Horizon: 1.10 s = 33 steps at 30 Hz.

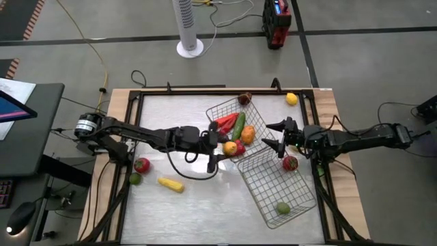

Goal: Sort produce into baskets
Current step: Put the bottom left lime into the right wire basket, then adjust the wire basket

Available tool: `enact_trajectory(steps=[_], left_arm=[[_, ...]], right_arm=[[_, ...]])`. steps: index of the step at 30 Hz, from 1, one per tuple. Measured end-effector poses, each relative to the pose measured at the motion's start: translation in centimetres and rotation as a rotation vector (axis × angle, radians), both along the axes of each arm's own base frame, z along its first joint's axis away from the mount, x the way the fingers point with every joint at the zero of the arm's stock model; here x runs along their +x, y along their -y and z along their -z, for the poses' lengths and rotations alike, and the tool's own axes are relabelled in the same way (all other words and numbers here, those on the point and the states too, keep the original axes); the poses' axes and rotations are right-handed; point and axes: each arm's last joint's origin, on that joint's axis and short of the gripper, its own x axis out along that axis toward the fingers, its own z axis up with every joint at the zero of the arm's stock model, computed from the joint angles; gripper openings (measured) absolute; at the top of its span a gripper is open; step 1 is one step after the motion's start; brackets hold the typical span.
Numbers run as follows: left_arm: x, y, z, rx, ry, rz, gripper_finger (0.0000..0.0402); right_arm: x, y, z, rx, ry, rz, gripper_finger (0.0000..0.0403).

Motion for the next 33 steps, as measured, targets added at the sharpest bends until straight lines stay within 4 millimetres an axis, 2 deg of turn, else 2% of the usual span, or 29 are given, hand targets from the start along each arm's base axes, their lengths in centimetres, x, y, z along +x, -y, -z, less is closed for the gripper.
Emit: enact_trajectory(steps=[4, 12, 19, 27, 29, 33], left_arm=[[1.6, 0.3, 1.4, -0.115, 0.024, 0.079, 0.0219], [5.5, 1.4, 2.5, -0.164, 0.007, 0.207, 0.0220], [7.8, 1.8, 3.5, -0.191, -0.109, 0.230, 0.0237], [7.8, 1.8, 3.5, -0.107, -0.166, 0.252, 0.0307], [7.5, 1.7, 3.4, -0.079, -0.185, 0.256, 0.0315], [6.0, 1.5, 3.4, -0.030, -0.354, 0.249, 0.0317]], right_arm=[[0.0, -0.1, -0.1, 0.000, 0.011, -0.006, 0.0385], [0.0, -0.1, -0.2, -0.007, 0.017, -0.008, 0.0385], [0.0, -0.2, 0.0, -0.013, -0.001, -0.015, 0.0385], [0.0, -0.1, -0.1, -0.017, 0.000, -0.009, 0.0385], [0.0, -0.1, 0.0, -0.017, -0.009, -0.012, 0.0385], [-0.1, -0.1, 0.2, -0.015, -0.032, -0.011, 0.0385]])
